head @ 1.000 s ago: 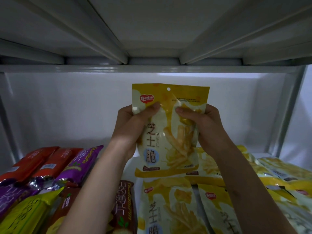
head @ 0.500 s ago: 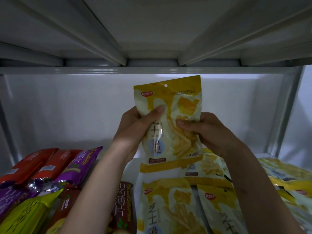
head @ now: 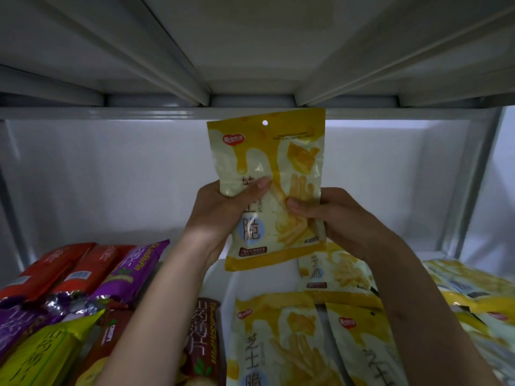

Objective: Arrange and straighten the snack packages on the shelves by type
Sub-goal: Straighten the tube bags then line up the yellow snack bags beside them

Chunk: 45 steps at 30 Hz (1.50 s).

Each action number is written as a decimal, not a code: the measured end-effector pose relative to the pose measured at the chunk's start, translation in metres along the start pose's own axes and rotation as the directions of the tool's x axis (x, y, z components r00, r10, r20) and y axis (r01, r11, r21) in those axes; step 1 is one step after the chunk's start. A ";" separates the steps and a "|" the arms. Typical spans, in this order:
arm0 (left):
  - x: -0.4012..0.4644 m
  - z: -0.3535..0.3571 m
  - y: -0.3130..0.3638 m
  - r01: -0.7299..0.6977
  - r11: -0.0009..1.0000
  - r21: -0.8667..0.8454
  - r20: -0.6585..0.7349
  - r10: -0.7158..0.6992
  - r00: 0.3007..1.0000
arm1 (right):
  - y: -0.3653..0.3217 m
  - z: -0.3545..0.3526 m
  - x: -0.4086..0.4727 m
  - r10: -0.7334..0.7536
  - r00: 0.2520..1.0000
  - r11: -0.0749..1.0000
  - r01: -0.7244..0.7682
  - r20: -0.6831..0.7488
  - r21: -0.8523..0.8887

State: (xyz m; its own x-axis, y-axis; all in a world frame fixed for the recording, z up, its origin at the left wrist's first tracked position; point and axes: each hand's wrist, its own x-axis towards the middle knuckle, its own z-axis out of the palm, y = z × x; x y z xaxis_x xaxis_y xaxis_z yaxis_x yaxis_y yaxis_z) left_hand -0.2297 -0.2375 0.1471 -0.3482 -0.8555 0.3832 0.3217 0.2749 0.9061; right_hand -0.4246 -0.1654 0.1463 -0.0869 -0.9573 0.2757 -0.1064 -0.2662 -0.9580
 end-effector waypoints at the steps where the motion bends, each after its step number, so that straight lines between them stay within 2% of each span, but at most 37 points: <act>1: 0.000 -0.001 0.001 0.017 1.000 0.017 0.041 -0.017 0.999 | 0.000 0.000 0.001 -0.005 1.000 1.000 0.005 -0.028 -0.003; 4: -0.001 -0.003 0.000 0.091 0.990 0.109 0.151 -0.107 0.983 | 0.001 -0.002 0.004 -0.010 0.994 0.999 0.005 -0.107 -0.048; 7: -0.002 -0.002 -0.004 0.137 0.974 0.180 0.143 -0.164 0.976 | 0.002 -0.004 0.005 -0.007 0.990 0.997 -0.004 -0.144 -0.077; 11: 0.000 -0.002 -0.004 0.136 0.976 0.169 0.082 -0.151 0.985 | 0.000 -0.005 0.001 0.007 0.997 0.999 -0.010 -0.073 -0.041; 14: 0.001 -0.006 -0.003 0.149 0.981 0.127 0.101 -0.162 0.982 | -0.001 -0.004 0.001 -0.006 1.000 0.998 0.006 -0.005 -0.060; 20: 0.000 -0.009 -0.004 0.096 0.983 0.155 0.197 -0.126 0.972 | 0.002 -0.006 0.004 -0.020 0.998 1.000 0.020 -0.062 0.011; 24: 0.003 -0.009 -0.006 0.077 0.973 0.216 0.160 -0.113 0.981 | 0.002 -0.005 0.004 -0.017 0.995 0.995 0.026 -0.096 0.099; 28: 0.005 -0.010 -0.009 0.039 0.963 0.268 0.122 -0.074 0.990 | 0.002 -0.004 0.003 -0.030 0.998 0.997 0.035 -0.057 0.074; 32: 0.006 -0.008 -0.009 0.033 0.952 0.304 0.110 -0.069 0.992 | 0.003 -0.004 0.004 -0.042 0.999 0.997 0.041 -0.015 -0.072; 35: 0.004 -0.006 -0.009 0.029 0.952 0.305 0.090 -0.059 0.994 | 0.006 -0.005 0.006 -0.041 0.998 0.998 0.038 -0.048 -0.059; 41: 0.001 -0.006 -0.009 0.071 0.965 0.253 0.148 -0.111 0.983 | 0.009 -0.008 0.007 -0.031 0.996 0.998 0.027 -0.079 -0.054; 45: 0.001 -0.004 -0.010 0.046 0.967 0.249 0.117 -0.077 0.990 | 0.008 -0.008 0.006 -0.042 0.996 0.996 0.036 -0.077 -0.087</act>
State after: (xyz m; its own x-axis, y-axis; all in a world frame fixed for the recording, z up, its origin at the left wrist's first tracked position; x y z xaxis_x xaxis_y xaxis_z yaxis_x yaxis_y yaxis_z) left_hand -0.2299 -0.2434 0.1376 -0.4728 -0.8169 0.3303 0.0762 0.3355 0.9389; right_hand -0.4337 -0.1726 0.1407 -0.1582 -0.9336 0.3214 -0.1953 -0.2894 -0.9371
